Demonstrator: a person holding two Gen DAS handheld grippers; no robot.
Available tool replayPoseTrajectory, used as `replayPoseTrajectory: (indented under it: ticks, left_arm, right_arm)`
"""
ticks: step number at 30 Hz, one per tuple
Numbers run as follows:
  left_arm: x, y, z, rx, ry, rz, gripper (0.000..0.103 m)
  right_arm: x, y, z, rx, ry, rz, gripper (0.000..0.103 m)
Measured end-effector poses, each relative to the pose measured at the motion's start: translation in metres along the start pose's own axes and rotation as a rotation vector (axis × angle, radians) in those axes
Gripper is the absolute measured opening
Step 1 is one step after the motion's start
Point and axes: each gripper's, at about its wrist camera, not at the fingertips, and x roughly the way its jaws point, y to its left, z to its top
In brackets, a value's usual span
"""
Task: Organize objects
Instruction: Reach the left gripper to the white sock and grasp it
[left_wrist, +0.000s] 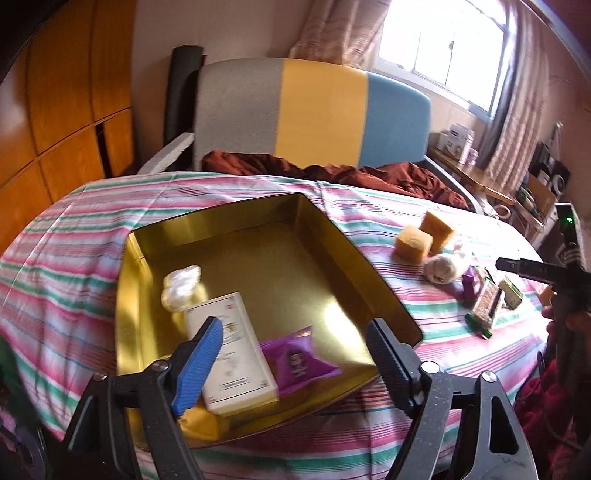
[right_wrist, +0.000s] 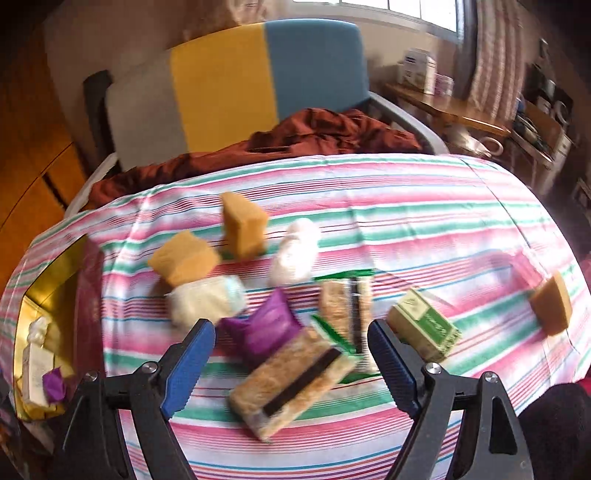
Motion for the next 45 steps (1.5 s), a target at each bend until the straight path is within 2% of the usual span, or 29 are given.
replayPoseTrajectory:
  ticks: [4, 9, 14, 19, 23, 28, 33, 37, 42, 45]
  left_arm:
    - [0.011, -0.033, 0.011, 0.070, 0.021, -0.058, 0.087]
    - [0.031, -0.079, 0.026, 0.147, 0.059, -0.142, 0.094]
    - [0.057, -0.128, 0.038, 0.231, 0.109, -0.213, 0.101]
    - [0.088, -0.166, 0.050, 0.298, 0.121, -0.201, 0.103]
    - [0.116, -0.182, 0.059, 0.287, 0.173, -0.220, 0.103]
    - [0.151, -0.188, 0.065, 0.214, 0.258, -0.245, 0.103]
    - [0.175, -0.189, 0.074, 0.125, 0.294, -0.262, 0.101]
    - [0.190, -0.204, 0.078, 0.130, 0.308, -0.272, 0.097]
    - [0.220, -0.215, 0.080, 0.137, 0.355, -0.276, 0.081]
    - [0.229, -0.215, 0.072, 0.131, 0.394, -0.301, 0.077]
  right_arm:
    - [0.011, -0.048, 0.000, 0.230, 0.022, -0.009, 0.087]
    - [0.017, -0.073, -0.007, 0.366, 0.073, 0.019, 0.087]
    - [0.018, -0.080, -0.009, 0.412, 0.082, 0.063, 0.087]
    - [0.017, -0.076, -0.006, 0.396, 0.082, 0.081, 0.087]
    - [0.013, -0.075, -0.004, 0.391, 0.070, 0.080, 0.087]
    - [0.013, -0.075, -0.003, 0.390, 0.065, 0.093, 0.087]
    - [0.015, -0.076, -0.002, 0.398, 0.070, 0.109, 0.087]
    - [0.016, -0.077, -0.001, 0.402, 0.072, 0.116, 0.087]
    - [0.019, -0.077, 0.000, 0.409, 0.081, 0.122, 0.087]
    - [0.020, -0.078, 0.000, 0.407, 0.084, 0.119, 0.087]
